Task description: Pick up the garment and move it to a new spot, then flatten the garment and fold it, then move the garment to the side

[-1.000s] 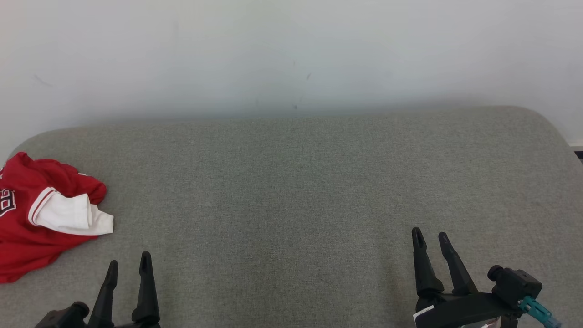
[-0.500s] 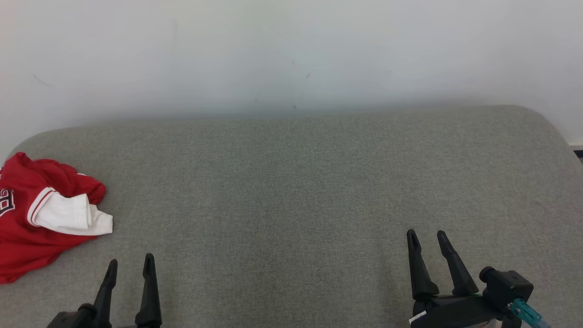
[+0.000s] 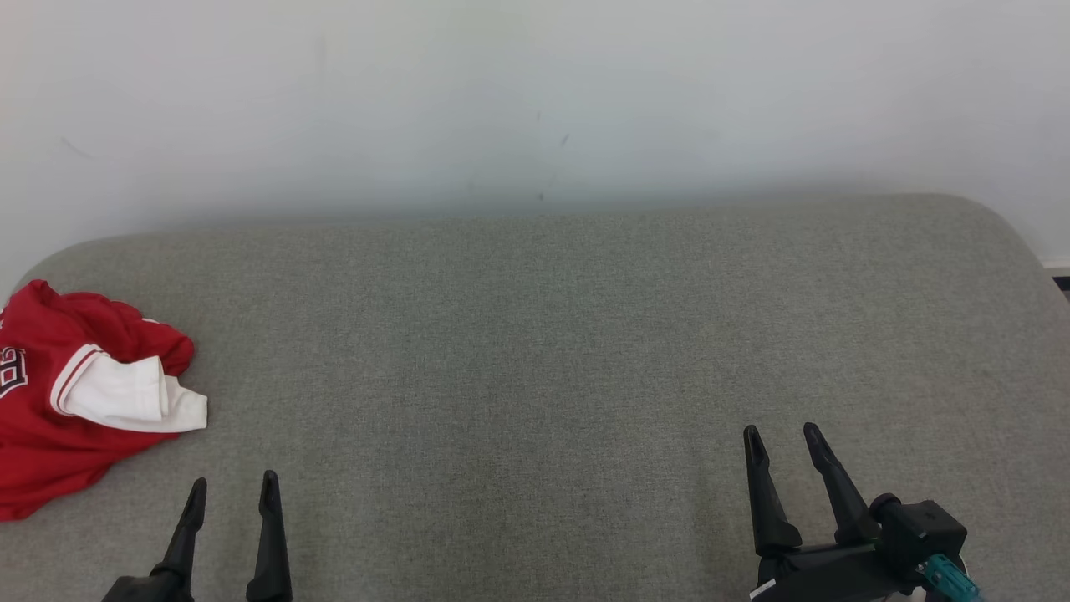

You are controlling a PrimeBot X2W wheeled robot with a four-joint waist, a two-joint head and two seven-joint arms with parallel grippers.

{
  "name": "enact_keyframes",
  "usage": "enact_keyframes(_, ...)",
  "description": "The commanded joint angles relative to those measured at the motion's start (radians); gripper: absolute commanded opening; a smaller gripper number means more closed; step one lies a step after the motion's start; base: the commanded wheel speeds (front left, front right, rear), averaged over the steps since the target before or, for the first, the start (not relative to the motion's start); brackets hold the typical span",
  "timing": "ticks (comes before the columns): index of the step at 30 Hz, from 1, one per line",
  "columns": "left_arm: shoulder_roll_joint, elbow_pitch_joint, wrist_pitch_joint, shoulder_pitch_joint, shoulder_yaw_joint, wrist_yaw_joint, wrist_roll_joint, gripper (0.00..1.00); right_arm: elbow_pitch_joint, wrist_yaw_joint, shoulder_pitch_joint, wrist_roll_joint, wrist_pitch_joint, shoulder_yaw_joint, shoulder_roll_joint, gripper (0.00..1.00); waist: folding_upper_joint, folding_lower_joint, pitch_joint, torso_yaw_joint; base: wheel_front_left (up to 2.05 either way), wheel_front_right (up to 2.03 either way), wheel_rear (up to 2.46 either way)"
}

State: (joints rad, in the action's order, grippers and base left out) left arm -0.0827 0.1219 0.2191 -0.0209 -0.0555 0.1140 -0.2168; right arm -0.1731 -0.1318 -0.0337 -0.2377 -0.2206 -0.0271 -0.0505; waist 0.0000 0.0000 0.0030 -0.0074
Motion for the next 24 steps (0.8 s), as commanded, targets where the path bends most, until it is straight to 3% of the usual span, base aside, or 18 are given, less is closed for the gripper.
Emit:
enact_keyframes(1, -0.002, 0.0, 0.011, -0.009, -0.003, -0.004, 0.029, 1.0, 0.002, 0.002, 0.004, 0.024, -0.009, 0.0, 0.0, 1.0, 0.0, 0.0, -0.001, 0.0, 0.0, 0.0, 0.0)
enact_keyframes(24, -0.025, 0.039, 0.047, -0.024, 0.009, 0.011, 0.138, 1.0, -0.018, 0.002, 0.018, 0.168, -0.046, 0.02, 0.001, 1.0, 0.0, 0.0, -0.015, -0.002, 0.0, 0.0, 0.0)
